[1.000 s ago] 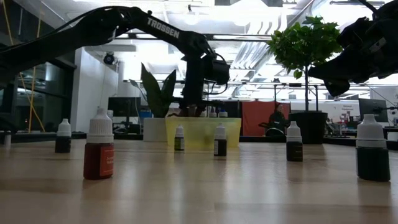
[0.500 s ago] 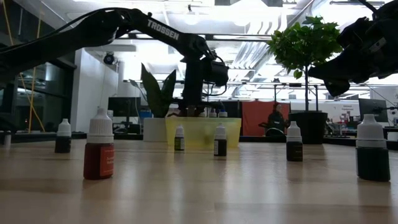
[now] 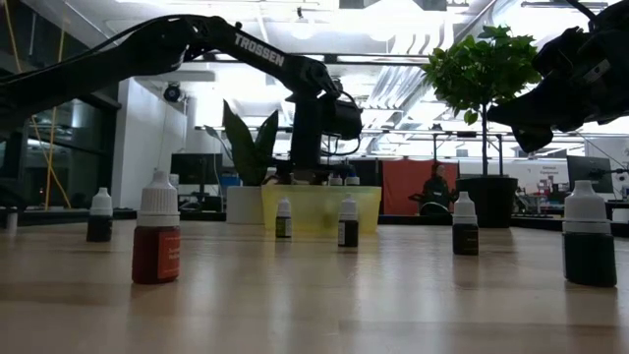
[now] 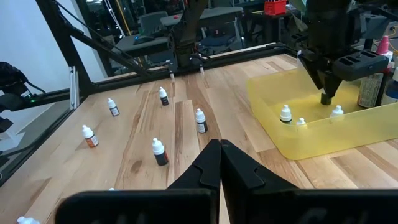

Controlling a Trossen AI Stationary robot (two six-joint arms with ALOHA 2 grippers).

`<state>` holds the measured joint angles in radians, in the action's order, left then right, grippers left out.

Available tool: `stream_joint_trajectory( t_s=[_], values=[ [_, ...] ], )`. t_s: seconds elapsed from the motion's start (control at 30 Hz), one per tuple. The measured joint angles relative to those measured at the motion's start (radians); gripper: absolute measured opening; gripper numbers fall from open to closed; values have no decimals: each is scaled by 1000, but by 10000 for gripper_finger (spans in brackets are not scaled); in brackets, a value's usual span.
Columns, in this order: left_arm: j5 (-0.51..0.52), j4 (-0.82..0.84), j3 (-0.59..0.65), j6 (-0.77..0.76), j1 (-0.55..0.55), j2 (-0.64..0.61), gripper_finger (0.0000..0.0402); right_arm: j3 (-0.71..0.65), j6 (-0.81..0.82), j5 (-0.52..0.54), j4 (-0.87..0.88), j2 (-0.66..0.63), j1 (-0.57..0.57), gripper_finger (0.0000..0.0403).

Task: Pick & Place food coloring
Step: Put the small black food coloring bottle into the yellow bin

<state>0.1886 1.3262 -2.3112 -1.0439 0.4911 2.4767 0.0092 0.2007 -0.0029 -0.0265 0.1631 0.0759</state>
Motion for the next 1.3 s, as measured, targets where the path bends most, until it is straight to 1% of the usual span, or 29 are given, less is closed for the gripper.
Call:
stream_joint_trajectory(
  t_s=[0.13, 0.3, 0.67, 1.0, 1.3],
  values=[
    [3, -1, 0, 0, 0, 0, 168, 0, 0, 0, 0, 0, 0, 0],
    [12, 0, -33, 40, 0, -2, 181, 0, 0, 0, 0, 0, 0, 0],
    [16, -19, -45, 63, 0, -36, 182, 0, 0, 0, 0, 0, 0, 0],
    [15, -15, -45, 161, -16, -96, 182, 0, 0, 0, 0, 1, 0, 0],
    [15, -82, -45, 249, -36, -170, 182, 0, 0, 0, 0, 0, 0, 0]
  ],
)
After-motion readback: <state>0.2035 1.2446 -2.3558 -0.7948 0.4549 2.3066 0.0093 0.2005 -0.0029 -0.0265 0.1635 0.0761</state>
